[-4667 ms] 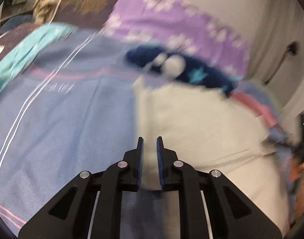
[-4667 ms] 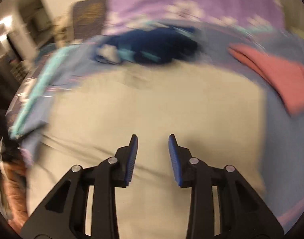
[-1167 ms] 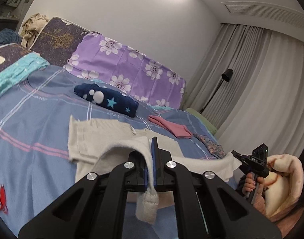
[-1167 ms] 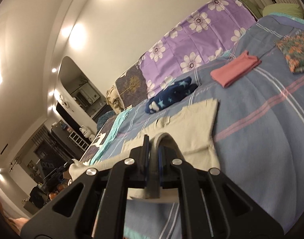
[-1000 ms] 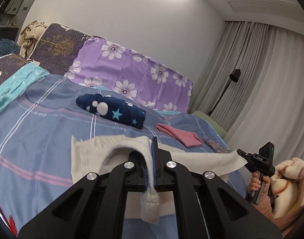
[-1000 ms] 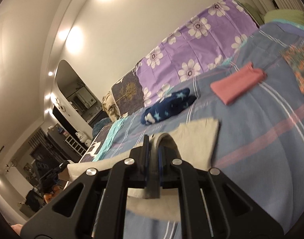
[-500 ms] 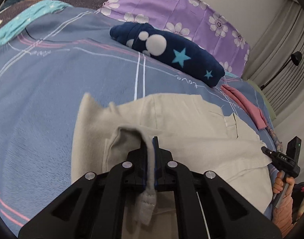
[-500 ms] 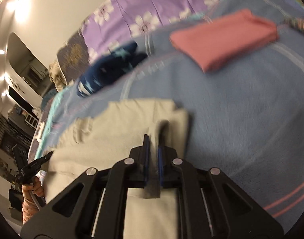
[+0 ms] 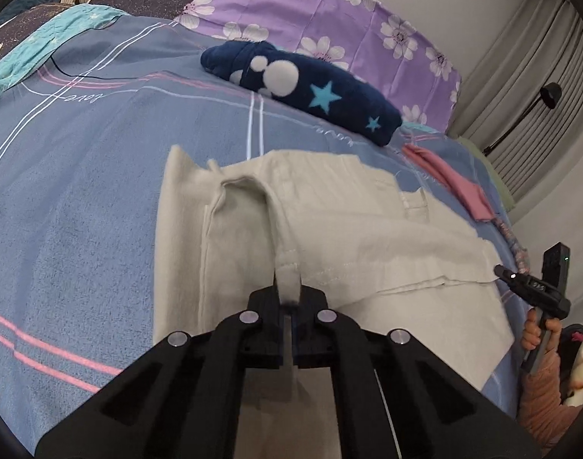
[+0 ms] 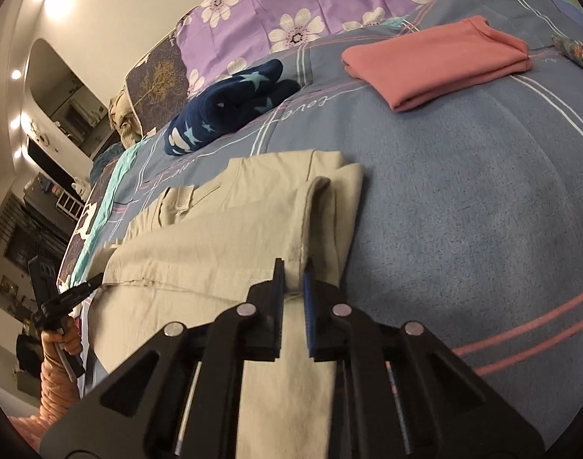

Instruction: Fold small clothes

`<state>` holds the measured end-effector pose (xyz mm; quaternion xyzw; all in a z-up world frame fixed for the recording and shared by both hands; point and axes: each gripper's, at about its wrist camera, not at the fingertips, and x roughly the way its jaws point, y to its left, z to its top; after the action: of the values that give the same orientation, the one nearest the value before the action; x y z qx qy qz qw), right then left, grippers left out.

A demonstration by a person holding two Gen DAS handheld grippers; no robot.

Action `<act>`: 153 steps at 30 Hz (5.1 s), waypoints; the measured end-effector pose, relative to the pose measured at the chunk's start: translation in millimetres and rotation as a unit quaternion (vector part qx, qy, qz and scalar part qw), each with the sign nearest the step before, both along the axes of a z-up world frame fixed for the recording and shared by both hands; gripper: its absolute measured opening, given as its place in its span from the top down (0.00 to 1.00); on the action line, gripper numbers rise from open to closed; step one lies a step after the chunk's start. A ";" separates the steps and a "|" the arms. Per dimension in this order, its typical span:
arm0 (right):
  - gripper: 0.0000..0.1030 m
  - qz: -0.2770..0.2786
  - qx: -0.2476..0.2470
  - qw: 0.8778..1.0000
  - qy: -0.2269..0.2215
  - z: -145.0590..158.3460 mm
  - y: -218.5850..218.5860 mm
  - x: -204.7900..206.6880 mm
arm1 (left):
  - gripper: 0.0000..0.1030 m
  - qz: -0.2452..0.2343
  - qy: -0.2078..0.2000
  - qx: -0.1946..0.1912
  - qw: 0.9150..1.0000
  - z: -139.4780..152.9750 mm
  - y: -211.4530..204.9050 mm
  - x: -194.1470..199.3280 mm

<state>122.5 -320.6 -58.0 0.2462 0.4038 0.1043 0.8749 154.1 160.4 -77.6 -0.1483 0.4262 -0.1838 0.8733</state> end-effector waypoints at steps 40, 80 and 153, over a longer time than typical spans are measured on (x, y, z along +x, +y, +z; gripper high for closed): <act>0.63 -0.051 -0.072 0.996 0.013 4.6 -21.5 101.6 | 0.87 0.117 -0.045 0.251 0.960 27.5 -20.9 94.8; 0.95 0.054 0.061 0.997 -0.009 -32.2 -75.6 33.9 | 0.83 -0.190 0.018 0.184 0.964 -5.2 -354.1 -65.5; 0.84 0.007 -0.083 0.996 0.028 19.2 -27.7 -82.7 | 0.64 -0.353 0.017 -0.006 0.936 -26.9 -351.8 -121.9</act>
<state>39.8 -348.3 -38.8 0.1723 0.4374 0.0698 0.8798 32.2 -191.4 -104.5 0.0035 0.4649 -0.4797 0.7441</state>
